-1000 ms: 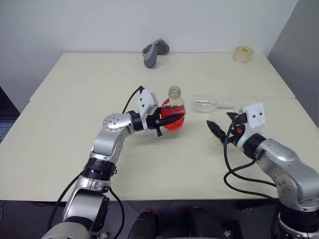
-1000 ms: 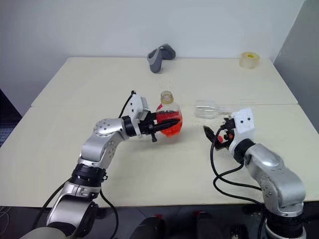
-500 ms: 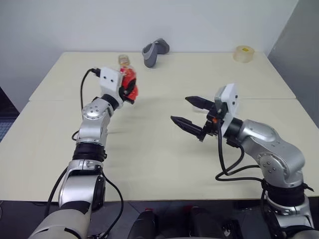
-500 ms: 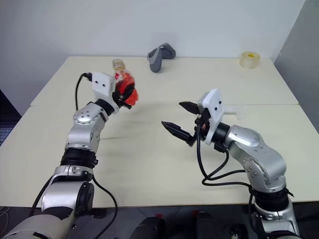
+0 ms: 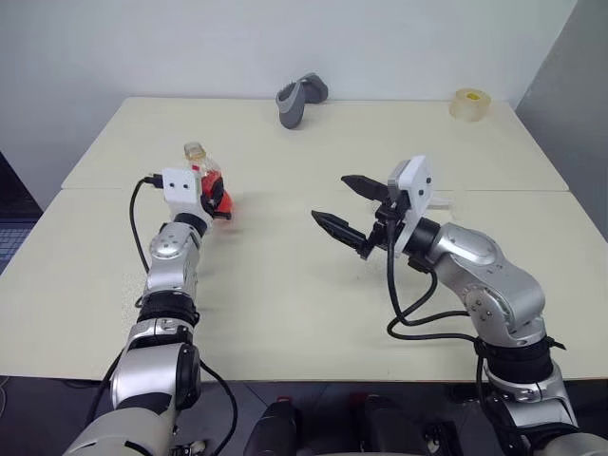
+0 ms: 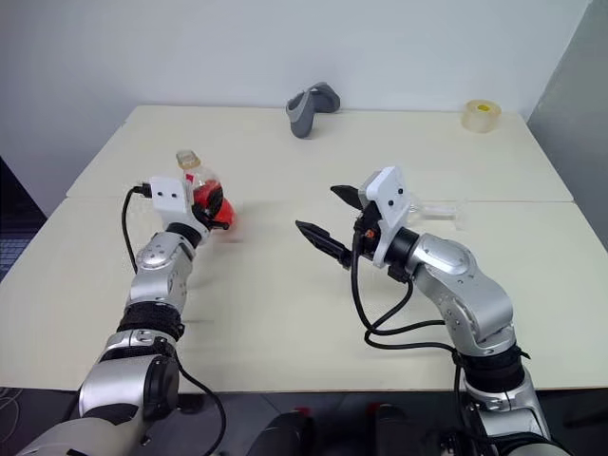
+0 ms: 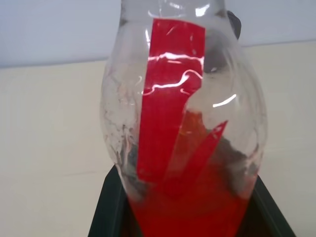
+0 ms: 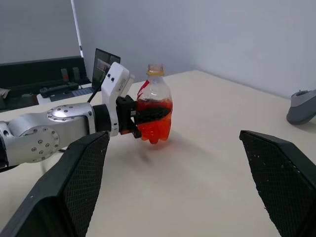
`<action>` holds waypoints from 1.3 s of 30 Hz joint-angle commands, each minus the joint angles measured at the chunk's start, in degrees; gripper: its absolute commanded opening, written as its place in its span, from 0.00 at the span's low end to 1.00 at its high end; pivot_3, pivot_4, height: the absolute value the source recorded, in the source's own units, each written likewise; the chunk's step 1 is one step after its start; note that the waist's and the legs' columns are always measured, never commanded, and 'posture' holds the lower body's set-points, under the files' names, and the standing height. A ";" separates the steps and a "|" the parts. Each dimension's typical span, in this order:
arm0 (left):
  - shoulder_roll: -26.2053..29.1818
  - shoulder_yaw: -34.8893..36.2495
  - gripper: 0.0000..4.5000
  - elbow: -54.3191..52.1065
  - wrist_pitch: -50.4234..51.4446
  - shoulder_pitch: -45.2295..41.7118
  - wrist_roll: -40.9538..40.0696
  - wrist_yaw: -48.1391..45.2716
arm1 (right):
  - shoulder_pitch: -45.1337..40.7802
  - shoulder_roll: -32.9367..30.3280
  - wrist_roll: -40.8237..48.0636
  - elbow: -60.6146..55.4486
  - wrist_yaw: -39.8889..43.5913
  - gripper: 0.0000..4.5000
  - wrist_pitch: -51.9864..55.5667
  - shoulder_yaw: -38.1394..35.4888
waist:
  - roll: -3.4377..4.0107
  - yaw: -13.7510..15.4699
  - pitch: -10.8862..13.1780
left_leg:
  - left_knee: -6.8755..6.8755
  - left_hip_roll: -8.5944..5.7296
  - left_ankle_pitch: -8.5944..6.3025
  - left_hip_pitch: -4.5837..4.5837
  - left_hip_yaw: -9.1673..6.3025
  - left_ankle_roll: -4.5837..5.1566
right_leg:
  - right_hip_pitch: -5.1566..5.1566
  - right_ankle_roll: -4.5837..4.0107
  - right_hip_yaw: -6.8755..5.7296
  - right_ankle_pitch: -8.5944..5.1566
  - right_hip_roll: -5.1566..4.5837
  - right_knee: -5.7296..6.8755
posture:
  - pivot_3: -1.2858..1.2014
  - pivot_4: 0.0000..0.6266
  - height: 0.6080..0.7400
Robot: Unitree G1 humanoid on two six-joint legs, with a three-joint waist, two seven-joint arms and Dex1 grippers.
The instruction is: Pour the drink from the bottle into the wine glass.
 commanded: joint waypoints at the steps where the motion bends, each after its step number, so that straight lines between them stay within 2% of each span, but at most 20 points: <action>1: -0.51 0.33 0.24 0.51 -2.60 -0.65 -1.38 -2.65 | -0.80 -0.12 -0.41 -0.82 -0.06 1.00 -1.20 -0.69 | 0.00 -0.03 0.00 | 0.00 0.00 0.00 0.00 0.00 0.00 | 0.00 0.00 0.00 0.00 0.00 0.00 | 0.52 0.24 1.00; 6: -0.71 0.26 0.24 2.21 -3.56 -0.25 -0.85 -2.96 | -0.62 0.00 -1.02 -0.87 -0.38 1.00 -1.23 -0.81 | -0.01 -0.07 -0.01 | -0.01 0.00 0.00 0.02 0.01 0.00 | 0.00 0.00 0.01 0.00 0.00 0.02 | 0.52 0.24 1.00; 16: -0.19 -0.28 0.99 -2.95 -2.79 3.77 -0.65 -3.46 | 0.71 -0.46 -1.83 -0.53 -0.43 1.00 -1.99 -0.96 | -0.01 -0.10 -0.01 | -0.01 0.01 0.00 0.02 0.00 0.00 | 0.00 0.00 0.02 0.00 0.01 0.03 | 0.52 0.24 1.00; 21: -0.30 -0.41 1.00 -10.49 0.74 8.02 -1.33 -3.81 | 1.22 -0.66 -1.87 -0.87 -0.29 1.00 -2.10 -0.92 | -0.01 -0.11 -0.02 | -0.03 0.01 0.00 0.03 -0.01 0.00 | 0.00 0.00 0.03 0.00 0.01 0.03 | 0.52 0.24 1.00; 27: 2.37 0.91 1.00 -30.54 12.98 17.46 -4.19 -4.60 | 3.33 -2.05 -1.90 -2.67 -0.33 1.00 -1.84 -1.51 | 0.00 -0.17 -0.02 | -0.06 0.04 0.00 0.04 -0.02 0.00 | 0.00 -0.01 0.06 0.00 0.01 0.02 | 0.52 0.24 1.00; 31: 4.89 1.89 1.00 -39.43 19.93 21.72 -5.39 -4.39 | 4.74 -3.61 -2.52 -3.58 -0.76 1.00 -2.12 -2.16 | 0.00 -0.10 -0.02 | -0.07 0.03 0.00 0.04 -0.03 0.01 | 0.00 -0.01 0.06 0.00 0.01 0.01 | 0.52 0.24 1.00; 35: 9.25 1.75 1.00 -46.03 26.80 24.22 -7.81 -8.62 | 5.79 -8.65 -10.07 -1.67 -1.87 1.00 -4.67 -0.90 | 0.00 -0.06 -0.02 | -0.07 0.03 -0.01 0.04 -0.02 0.01 | 0.02 -0.01 0.05 0.00 0.01 0.00 | 0.52 0.24 1.00; 39: 11.99 -3.46 1.00 -53.43 31.65 24.93 -12.37 -18.72 | 7.31 -14.68 -20.87 4.21 -2.95 1.00 -11.63 1.59 | 0.00 0.20 -0.02 | -0.06 0.02 -0.01 0.04 0.00 0.01 | 0.06 0.00 0.04 0.00 0.01 -0.02 | 0.52 0.24 1.00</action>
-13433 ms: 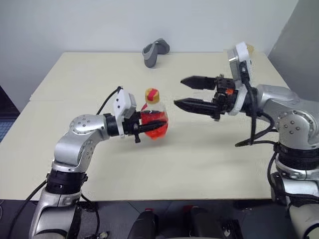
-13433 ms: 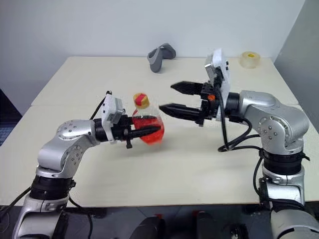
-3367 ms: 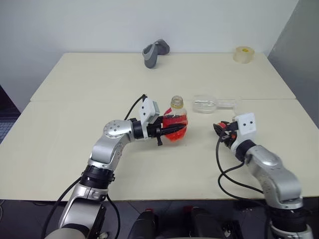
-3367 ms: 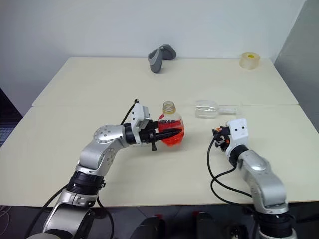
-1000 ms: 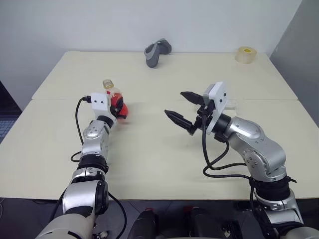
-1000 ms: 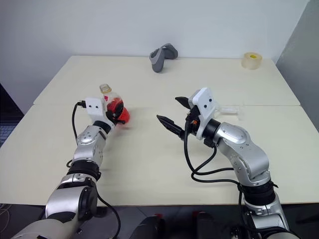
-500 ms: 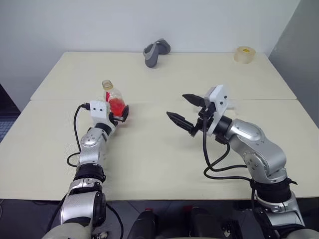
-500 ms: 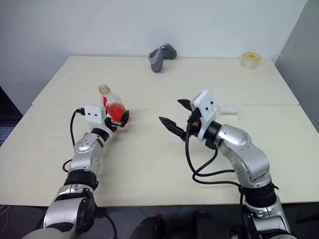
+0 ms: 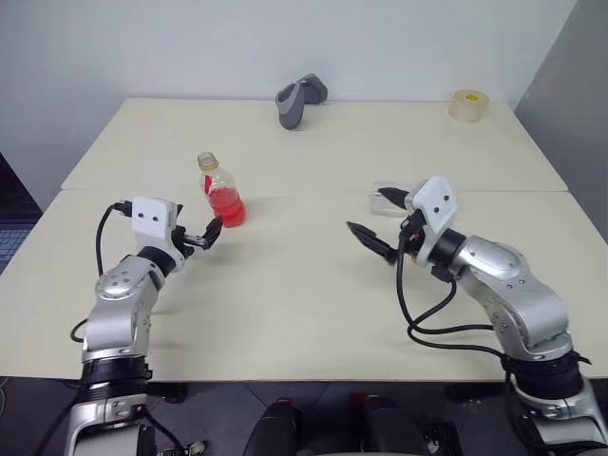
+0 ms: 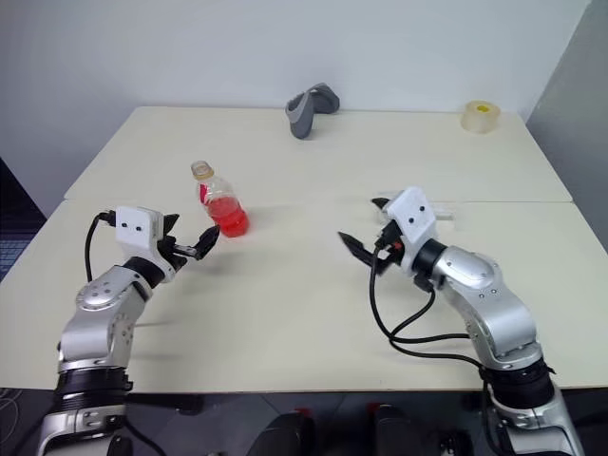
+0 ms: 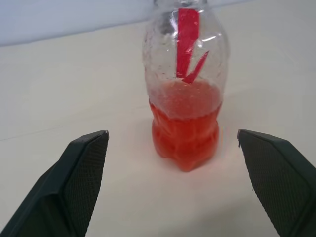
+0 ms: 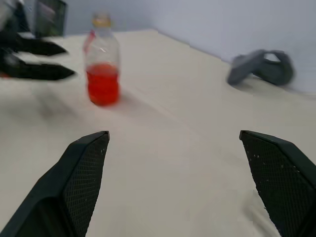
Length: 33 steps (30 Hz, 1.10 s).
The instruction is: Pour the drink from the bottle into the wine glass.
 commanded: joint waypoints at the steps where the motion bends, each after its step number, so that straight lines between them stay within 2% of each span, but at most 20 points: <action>1: 1.63 -5.27 1.00 -9.03 3.12 0.04 -4.22 -8.78 | 0.81 -4.02 -9.62 4.12 -1.38 1.00 -7.80 1.99 | 0.00 0.11 0.00 | 0.00 0.00 0.00 0.00 0.01 0.00 | 0.01 0.00 0.00 0.00 0.00 -0.01 | 0.52 0.24 1.00; 9: 0.81 -13.42 1.00 -12.63 4.77 -2.97 -5.78 -17.17 | -0.91 -6.80 -22.19 14.19 -3.84 1.00 -16.87 4.35 | 0.00 -0.42 0.00 | -0.23 0.10 0.00 0.17 0.27 0.00 | 0.00 -0.01 0.16 0.00 0.07 0.03 | 0.52 0.24 1.00; 14: -3.95 -18.25 1.00 -6.25 0.28 -9.01 -3.37 -19.68 | -5.88 -8.44 -33.54 28.83 -9.18 1.00 -27.32 8.36 | 0.00 -0.13 0.00 | -0.14 0.07 0.00 0.14 0.37 0.00 | 0.02 -0.01 0.19 0.00 0.05 0.01 | 0.52 0.24 1.00; 18: -6.85 -20.54 1.00 -2.18 -2.35 -12.01 -2.28 -21.53 | -11.22 -8.21 -38.32 40.39 -11.38 1.00 -33.30 10.44 | 0.00 -0.22 0.00 | -0.14 0.10 0.01 0.16 0.58 -0.01 | 0.00 -0.01 0.21 0.00 0.05 0.01 | 0.52 0.24 1.00; 27: -9.13 -21.49 1.00 2.14 -4.97 -15.23 -1.42 -24.42 | -22.56 -6.63 -45.31 62.14 -15.34 1.00 -40.95 13.75 | 0.00 -0.44 0.00 | -0.15 0.15 0.01 0.25 0.94 -0.01 | -0.03 0.00 0.60 0.00 0.06 0.04 | 0.52 0.24 1.00; 33: -10.44 -21.24 1.00 4.52 -5.98 -16.59 -0.72 -24.02 | -31.15 -3.23 -49.35 75.96 -19.65 1.00 -43.49 16.97 | -0.01 -0.50 0.01 | -0.18 0.15 0.01 0.33 1.09 -0.01 | -0.03 0.01 0.82 0.00 0.07 0.04 | 0.52 0.24 1.00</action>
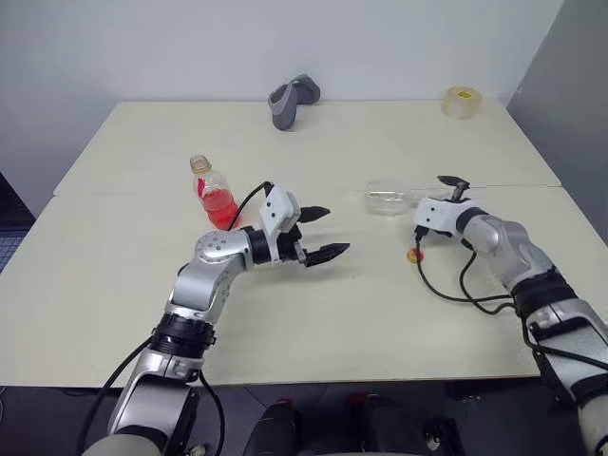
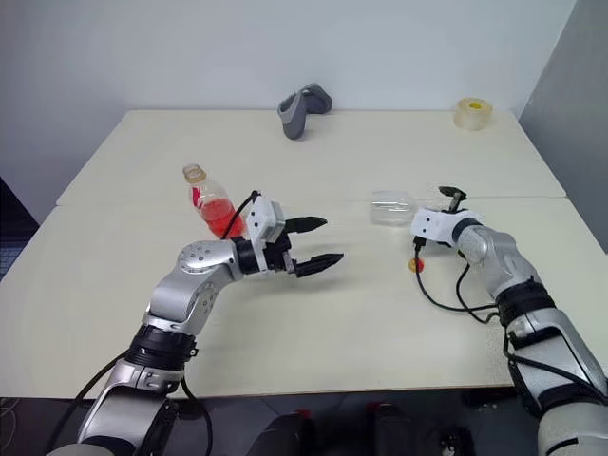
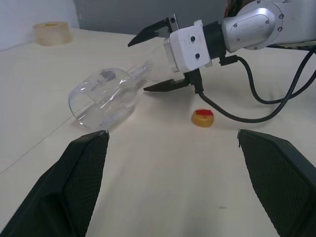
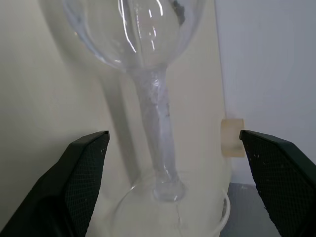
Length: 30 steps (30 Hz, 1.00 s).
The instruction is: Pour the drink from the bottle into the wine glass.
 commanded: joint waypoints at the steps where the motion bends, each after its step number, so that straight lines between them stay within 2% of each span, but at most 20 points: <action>1: -0.79 0.54 1.00 -0.20 -1.46 -1.23 0.13 0.07 | -5.70 1.41 -3.21 6.63 -3.60 1.00 -2.20 2.01 | 0.00 -0.06 0.00 | -0.01 0.00 0.00 0.01 0.04 0.00 | -0.01 0.00 0.05 0.00 0.00 0.00 | 0.52 0.24 1.00; 10: -0.90 1.43 1.00 -0.15 -1.07 -1.25 0.03 0.21 | -11.25 4.48 -6.62 18.01 -6.75 1.00 -4.16 5.48 | 0.00 -0.46 0.00 | 0.00 -0.01 0.00 0.04 0.15 0.00 | -0.03 0.03 0.19 0.02 0.00 0.00 | 0.52 0.24 1.00; 13: -0.63 1.85 1.00 -0.40 -0.93 -1.00 -0.06 0.44 | -12.10 4.56 -6.82 19.57 -5.97 0.86 -4.15 6.11 | 0.00 -0.48 0.00 | -0.01 0.00 0.00 0.06 0.15 0.00 | -0.03 0.04 0.20 0.02 0.00 0.01 | 0.52 0.24 1.00; 23: -0.32 2.66 1.00 -2.62 0.15 0.68 -0.68 1.00 | -13.62 4.17 -8.53 20.76 -6.84 0.06 -4.82 7.76 | 0.01 -0.97 0.00 | -0.05 0.01 0.00 0.07 0.19 0.00 | -0.05 0.04 0.25 0.02 0.01 0.02 | 0.52 0.24 1.00; 24: 0.09 2.92 1.00 -3.31 0.53 1.08 -0.96 0.82 | -13.70 4.18 -8.68 20.72 -7.14 0.02 -4.96 7.99 | 0.00 -0.98 0.00 | -0.05 0.00 0.00 0.07 0.21 0.00 | -0.07 0.04 0.27 0.02 0.01 0.02 | 0.52 0.24 1.00; 30: 4.55 5.20 1.00 -12.70 9.69 5.47 -7.01 -1.30 | -12.95 6.09 -6.32 19.18 -7.66 0.02 -9.04 6.55 | 0.01 -1.35 0.00 | -0.10 0.03 0.00 0.08 0.24 0.00 | -0.11 0.04 0.35 0.02 0.04 0.02 | 0.52 0.24 1.00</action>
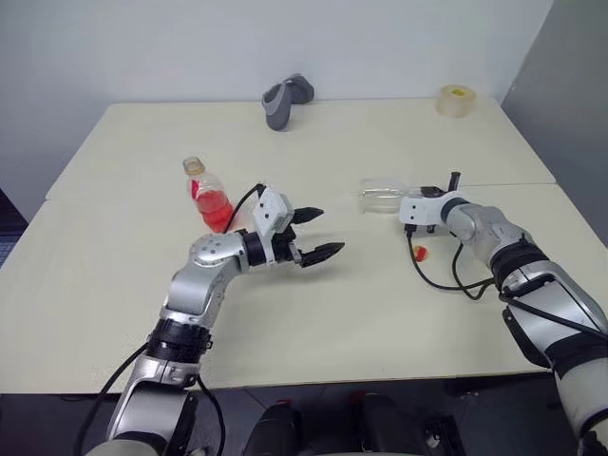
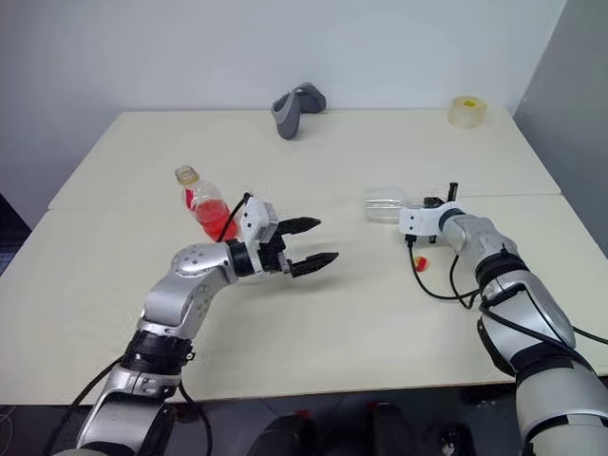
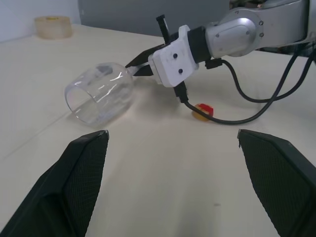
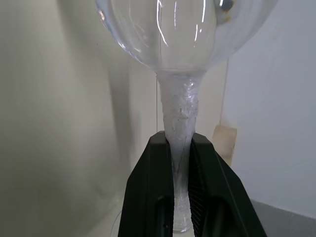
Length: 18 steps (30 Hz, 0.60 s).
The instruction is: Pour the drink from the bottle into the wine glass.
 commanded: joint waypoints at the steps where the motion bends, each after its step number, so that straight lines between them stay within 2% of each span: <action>1: 2.58 2.31 1.00 -7.00 3.95 1.34 -3.38 -0.63 | -0.74 1.17 2.53 -2.09 -0.93 0.02 -3.48 -1.88 | 0.00 -0.10 0.00 | -0.01 0.00 0.00 0.00 0.00 0.00 | 0.00 0.00 0.00 0.00 0.01 0.00 | 0.52 0.24 1.00; 4: 5.68 8.46 1.00 -11.69 8.96 4.74 -6.93 2.80 | 1.49 6.98 14.44 -6.20 4.06 0.02 -7.85 -10.08 | -0.01 -0.90 0.00 | -0.05 0.06 0.00 0.04 0.01 0.00 | 0.00 0.00 0.05 0.00 0.06 0.00 | 0.52 0.24 1.00; 7: 7.71 14.38 1.00 -16.36 12.32 10.72 -9.05 6.99 | 4.54 16.77 31.36 -13.70 12.78 0.02 -5.37 -20.56 | 0.00 -1.85 0.00 | -0.06 0.28 0.00 0.09 0.05 0.00 | 0.00 -0.02 0.14 0.00 0.30 -0.01 | 0.52 0.24 1.00; 9: 8.43 16.52 1.00 -19.07 12.45 14.60 -9.06 8.53 | 6.25 21.56 38.64 -18.34 17.04 0.02 -0.98 -24.66 | 0.01 -1.97 0.00 | -0.07 0.43 -0.01 0.10 0.10 0.00 | 0.00 -0.02 0.18 0.01 0.43 -0.03 | 0.52 0.24 1.00; 12: 7.54 19.61 1.00 -23.30 13.38 19.89 -9.56 12.89 | 8.51 26.82 43.53 -22.83 19.55 0.02 3.48 -26.77 | 0.03 -1.13 0.02 | -0.08 0.50 -0.03 0.09 0.08 -0.03 | -0.01 -0.04 0.09 0.01 0.45 -0.03 | 0.52 0.24 1.00; 18: 4.77 20.13 1.00 -31.88 14.88 29.13 -10.77 19.17 | 10.57 33.27 45.15 -20.87 15.84 0.02 5.69 -28.29 | -0.03 1.22 -0.02 | -0.05 0.43 -0.07 0.14 0.04 -0.03 | 0.06 -0.09 0.09 0.09 0.41 -0.05 | 0.52 0.24 1.00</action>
